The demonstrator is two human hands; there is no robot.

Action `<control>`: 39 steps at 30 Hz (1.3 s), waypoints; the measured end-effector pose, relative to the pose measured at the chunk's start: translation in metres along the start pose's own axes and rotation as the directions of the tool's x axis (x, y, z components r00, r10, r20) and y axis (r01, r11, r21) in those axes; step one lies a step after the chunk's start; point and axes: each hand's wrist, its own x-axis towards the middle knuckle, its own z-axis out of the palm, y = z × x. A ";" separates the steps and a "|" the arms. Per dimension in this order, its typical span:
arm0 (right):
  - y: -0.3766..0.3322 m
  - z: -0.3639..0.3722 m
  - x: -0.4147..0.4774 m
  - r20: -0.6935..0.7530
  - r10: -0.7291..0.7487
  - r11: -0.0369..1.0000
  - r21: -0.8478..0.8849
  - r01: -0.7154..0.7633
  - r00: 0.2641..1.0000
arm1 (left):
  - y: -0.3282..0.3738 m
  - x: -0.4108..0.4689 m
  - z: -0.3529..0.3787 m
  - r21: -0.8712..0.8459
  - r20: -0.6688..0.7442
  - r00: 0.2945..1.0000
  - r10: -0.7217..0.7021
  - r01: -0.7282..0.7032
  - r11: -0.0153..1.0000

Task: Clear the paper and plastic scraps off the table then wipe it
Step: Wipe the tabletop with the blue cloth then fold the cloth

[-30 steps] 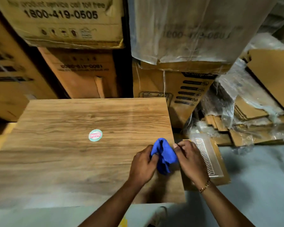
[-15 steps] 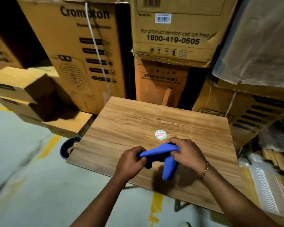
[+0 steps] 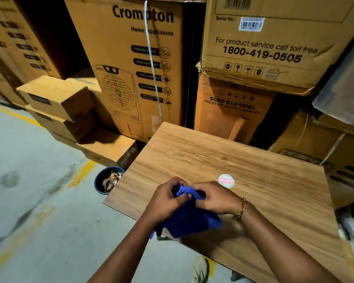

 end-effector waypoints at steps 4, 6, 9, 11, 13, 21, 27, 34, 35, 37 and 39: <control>0.016 -0.021 0.037 -0.050 -0.026 0.966 0.255 0.038 0.998 | -0.021 0.029 -0.027 0.053 0.061 0.992 -0.111 0.108 0.993; 0.029 -0.037 0.052 -0.076 0.005 0.945 0.327 0.020 0.997 | -0.038 0.043 -0.040 0.239 0.074 0.985 -0.159 0.137 0.961; 0.043 -0.050 0.075 -0.069 0.024 0.959 0.285 -0.003 0.997 | -0.047 0.068 -0.051 0.331 0.002 0.982 -0.189 0.178 0.927; 0.044 -0.052 0.092 -0.049 -0.001 0.978 0.209 0.011 0.999 | -0.043 0.084 -0.054 0.301 -0.016 0.985 -0.170 0.167 0.939; 0.042 -0.051 0.111 -0.096 -0.013 0.987 0.161 0.029 0.995 | -0.040 0.100 -0.054 0.253 0.011 0.989 -0.147 0.140 0.957; 0.044 -0.072 0.186 -0.187 0.073 0.981 0.189 -0.038 0.980 | -0.047 0.174 -0.073 0.714 -0.056 0.997 -0.054 0.077 0.696; 0.062 -0.095 0.235 -0.256 0.226 0.974 0.053 -0.219 0.940 | -0.052 0.251 -0.135 0.775 -0.046 0.999 0.006 0.032 0.631; 0.068 -0.067 0.289 -0.467 0.187 0.975 -0.015 -0.220 0.864 | -0.061 0.300 -0.174 0.916 0.037 0.984 0.176 -0.103 0.388; 0.072 -0.056 0.287 -0.417 0.189 0.975 -0.027 -0.220 0.889 | -0.072 0.295 -0.174 0.918 0.064 0.987 0.146 -0.115 0.378; 0.082 -0.030 0.283 -0.274 0.244 0.966 -0.016 -0.259 0.930 | -0.101 0.284 -0.175 0.904 0.135 0.990 0.048 -0.143 0.402; 0.091 -0.007 0.277 -0.159 0.306 0.950 -0.011 -0.312 0.939 | -0.127 0.274 -0.178 0.899 0.210 0.970 -0.125 -0.142 0.414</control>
